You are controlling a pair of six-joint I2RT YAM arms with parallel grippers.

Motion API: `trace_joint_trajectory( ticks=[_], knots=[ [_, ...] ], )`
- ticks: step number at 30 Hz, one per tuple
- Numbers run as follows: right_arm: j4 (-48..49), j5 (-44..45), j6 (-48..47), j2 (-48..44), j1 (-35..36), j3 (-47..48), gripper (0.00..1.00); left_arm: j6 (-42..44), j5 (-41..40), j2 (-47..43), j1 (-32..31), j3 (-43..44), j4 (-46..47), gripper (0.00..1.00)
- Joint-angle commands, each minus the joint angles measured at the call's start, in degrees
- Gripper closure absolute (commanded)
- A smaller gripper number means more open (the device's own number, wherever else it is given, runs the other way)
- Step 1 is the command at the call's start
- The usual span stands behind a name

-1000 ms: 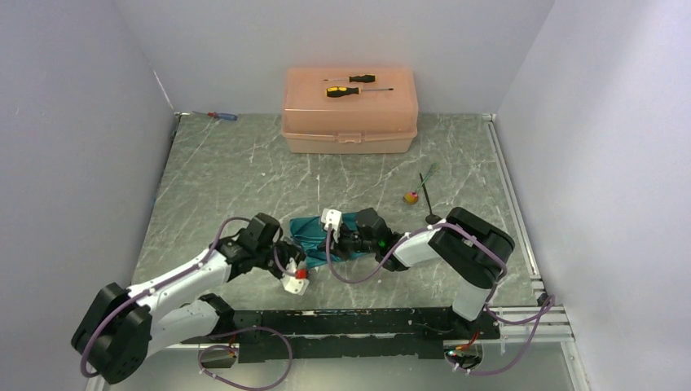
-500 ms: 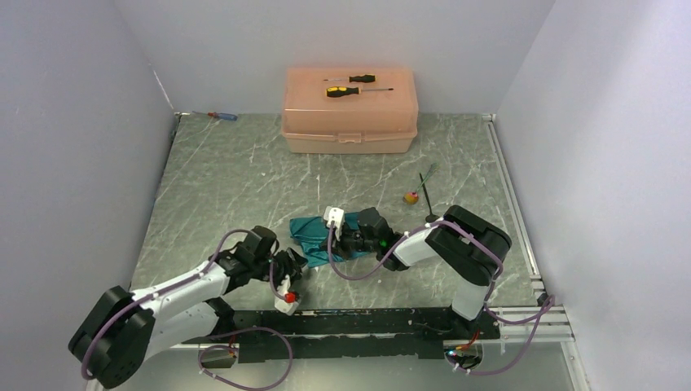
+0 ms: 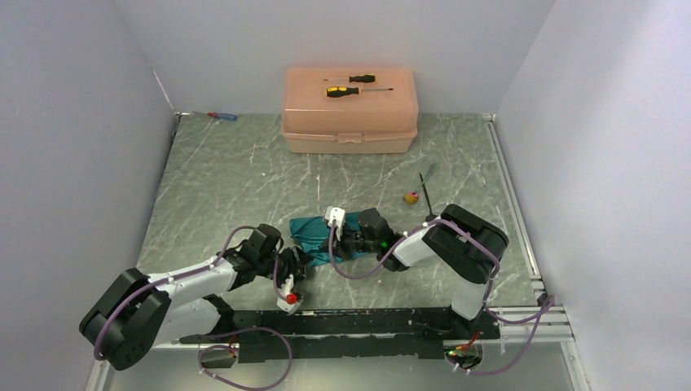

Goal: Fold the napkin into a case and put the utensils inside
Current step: Pick up the 2/3-rectangle-folded napkin at the center of the board.

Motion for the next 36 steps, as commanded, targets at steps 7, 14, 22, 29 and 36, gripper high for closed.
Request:
trace_joint_trajectory(
  ticks=[7,14,22,29,36],
  knots=[
    [3.29,-1.99,1.48,0.62,-0.25,0.62,1.0,0.87,-2.51,6.28,-0.31,-1.82,6.22,0.64],
    [3.24,-2.64,1.57,0.36,-0.23,0.54,1.0,-0.64,-2.52,4.64,-0.53,-2.15,6.3,0.75],
    [3.33,-5.42,1.7,0.44,-0.24,0.57,0.84,-6.25,-4.61,5.09,-1.55,-1.11,9.32,0.81],
    [4.14,-7.0,0.81,0.42,-0.19,-0.61,0.71,-15.56,-9.16,8.22,-3.22,2.78,11.31,0.88],
    [4.51,-5.77,-1.24,0.25,-0.23,-1.34,0.64,-25.79,-10.99,8.96,-4.51,8.35,7.31,0.96]
  ],
)
